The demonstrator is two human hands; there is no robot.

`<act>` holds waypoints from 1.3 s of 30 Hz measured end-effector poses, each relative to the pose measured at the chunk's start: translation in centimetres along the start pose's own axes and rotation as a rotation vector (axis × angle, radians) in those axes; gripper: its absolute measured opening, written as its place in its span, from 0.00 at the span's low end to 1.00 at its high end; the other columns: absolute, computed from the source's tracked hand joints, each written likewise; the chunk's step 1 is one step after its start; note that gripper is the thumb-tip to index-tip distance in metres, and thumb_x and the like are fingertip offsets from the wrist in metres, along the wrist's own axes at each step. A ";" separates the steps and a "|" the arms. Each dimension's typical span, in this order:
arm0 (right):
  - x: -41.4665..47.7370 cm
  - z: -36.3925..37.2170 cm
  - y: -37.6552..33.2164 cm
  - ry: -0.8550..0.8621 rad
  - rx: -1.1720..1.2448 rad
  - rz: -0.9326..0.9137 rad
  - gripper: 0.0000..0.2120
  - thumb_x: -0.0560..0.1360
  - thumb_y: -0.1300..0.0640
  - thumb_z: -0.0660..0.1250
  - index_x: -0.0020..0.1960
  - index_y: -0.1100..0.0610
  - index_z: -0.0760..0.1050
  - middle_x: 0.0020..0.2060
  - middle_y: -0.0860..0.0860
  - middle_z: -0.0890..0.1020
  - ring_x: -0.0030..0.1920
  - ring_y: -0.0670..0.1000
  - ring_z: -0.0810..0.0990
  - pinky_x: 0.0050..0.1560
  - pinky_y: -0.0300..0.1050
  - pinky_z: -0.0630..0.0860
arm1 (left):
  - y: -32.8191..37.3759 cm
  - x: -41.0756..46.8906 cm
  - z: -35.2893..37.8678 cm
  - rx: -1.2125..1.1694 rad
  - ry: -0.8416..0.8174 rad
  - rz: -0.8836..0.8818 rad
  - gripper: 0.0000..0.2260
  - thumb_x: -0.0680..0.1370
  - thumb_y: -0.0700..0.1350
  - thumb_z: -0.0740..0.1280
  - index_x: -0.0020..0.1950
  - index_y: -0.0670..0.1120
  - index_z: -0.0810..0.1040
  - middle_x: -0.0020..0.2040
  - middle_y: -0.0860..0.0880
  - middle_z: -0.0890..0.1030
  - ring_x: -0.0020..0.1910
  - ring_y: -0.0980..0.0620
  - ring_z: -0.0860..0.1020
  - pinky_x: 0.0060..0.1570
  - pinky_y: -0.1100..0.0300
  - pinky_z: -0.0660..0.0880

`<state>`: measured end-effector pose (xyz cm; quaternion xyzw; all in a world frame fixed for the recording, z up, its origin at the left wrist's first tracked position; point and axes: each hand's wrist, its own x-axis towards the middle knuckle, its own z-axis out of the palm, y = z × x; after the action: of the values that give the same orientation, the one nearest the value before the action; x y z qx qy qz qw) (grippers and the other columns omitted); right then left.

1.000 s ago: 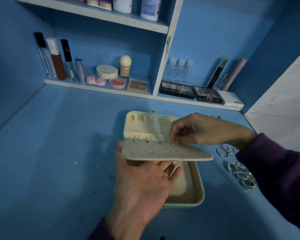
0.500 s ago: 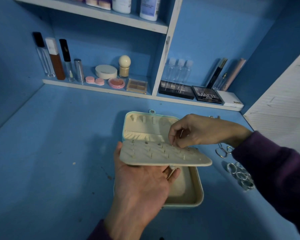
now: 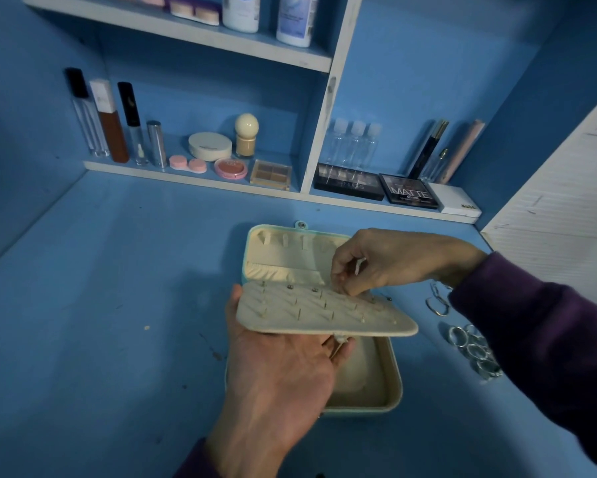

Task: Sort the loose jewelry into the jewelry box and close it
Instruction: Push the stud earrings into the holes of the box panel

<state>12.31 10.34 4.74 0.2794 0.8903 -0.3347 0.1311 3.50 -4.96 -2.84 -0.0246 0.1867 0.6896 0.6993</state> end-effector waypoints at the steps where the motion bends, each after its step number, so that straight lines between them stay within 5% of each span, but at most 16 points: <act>1: -0.1 0.0 0.2 0.005 0.017 0.004 0.05 0.72 0.63 0.68 0.41 0.55 0.80 0.36 0.49 0.81 0.36 0.42 0.76 0.41 0.36 0.75 | 0.0 0.0 0.1 0.003 0.005 -0.008 0.31 0.76 0.67 0.51 0.66 0.48 0.77 0.61 0.42 0.80 0.65 0.41 0.74 0.68 0.45 0.63; 6: -0.9 0.7 2.0 0.132 0.251 -0.037 0.10 0.75 0.68 0.64 0.53 0.58 0.77 0.38 0.54 0.82 0.38 0.48 0.79 0.44 0.40 0.76 | 0.1 -0.2 0.5 -0.002 0.036 -0.032 0.36 0.72 0.71 0.51 0.64 0.47 0.78 0.59 0.42 0.81 0.64 0.42 0.75 0.67 0.45 0.62; 12: -3.0 1.1 3.4 0.274 0.447 -0.123 0.11 0.76 0.74 0.59 0.51 0.64 0.76 0.42 0.63 0.81 0.41 0.53 0.81 0.47 0.43 0.78 | 0.6 -0.4 1.1 -0.032 0.065 -0.081 0.41 0.70 0.73 0.53 0.55 0.38 0.83 0.59 0.38 0.80 0.65 0.41 0.72 0.66 0.47 0.64; 17: -4.0 1.3 3.8 0.328 0.512 -0.128 0.15 0.72 0.78 0.60 0.50 0.63 0.77 0.42 0.58 0.83 0.43 0.51 0.81 0.47 0.42 0.77 | 1.0 0.1 1.8 -0.047 0.078 -0.117 0.50 0.70 0.75 0.49 0.65 0.30 0.71 0.61 0.33 0.78 0.67 0.40 0.69 0.66 0.48 0.64; 21: -3.8 1.5 4.3 0.336 0.606 -0.111 0.21 0.72 0.77 0.60 0.61 0.60 0.75 0.49 0.64 0.82 0.49 0.62 0.80 0.54 0.49 0.79 | 1.2 0.9 1.7 0.014 0.106 -0.124 0.45 0.74 0.72 0.48 0.67 0.32 0.71 0.61 0.35 0.78 0.67 0.41 0.69 0.62 0.49 0.67; 25: -3.3 2.0 4.3 0.383 0.672 -0.087 0.15 0.77 0.70 0.61 0.62 0.61 0.73 0.51 0.60 0.83 0.50 0.58 0.82 0.50 0.45 0.80 | 1.9 0.6 2.1 0.252 0.152 -0.123 0.30 0.79 0.60 0.55 0.61 0.35 0.76 0.55 0.38 0.82 0.56 0.43 0.79 0.52 0.50 0.74; 28: -2.7 2.5 4.5 0.459 0.714 -0.053 0.13 0.77 0.68 0.61 0.60 0.62 0.74 0.50 0.59 0.84 0.47 0.56 0.83 0.46 0.44 0.81 | 2.5 0.4 2.5 0.576 0.209 0.123 0.14 0.79 0.47 0.61 0.54 0.41 0.81 0.48 0.45 0.84 0.35 0.53 0.79 0.34 0.61 0.71; 30: -2.4 2.7 4.6 0.506 0.724 -0.027 0.11 0.76 0.68 0.63 0.58 0.61 0.74 0.47 0.58 0.84 0.42 0.54 0.82 0.43 0.42 0.80 | 3.2 0.6 2.3 0.851 0.243 0.408 0.09 0.78 0.42 0.63 0.48 0.47 0.83 0.44 0.51 0.83 0.31 0.57 0.74 0.29 0.66 0.67; 34: -2.0 3.0 4.8 0.564 0.713 0.006 0.12 0.76 0.67 0.64 0.57 0.56 0.73 0.41 0.59 0.83 0.37 0.52 0.78 0.36 0.41 0.77 | 5.0 1.9 0.8 1.298 0.339 0.857 0.10 0.79 0.41 0.65 0.52 0.56 0.79 0.51 0.59 0.76 0.37 0.65 0.72 0.40 0.72 0.70; 39: -1.7 3.1 4.9 0.589 0.660 0.037 0.17 0.75 0.68 0.65 0.62 0.59 0.72 0.41 0.63 0.80 0.34 0.47 0.77 0.34 0.39 0.76 | 6.7 3.8 -0.4 1.583 0.443 0.865 0.15 0.81 0.42 0.61 0.67 0.50 0.73 0.57 0.50 0.74 0.46 0.55 0.74 0.48 0.61 0.71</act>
<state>16.68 10.64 0.59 0.4056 0.7300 -0.5048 -0.2184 -3.14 -1.15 -2.80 0.4005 0.7252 0.5417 0.1427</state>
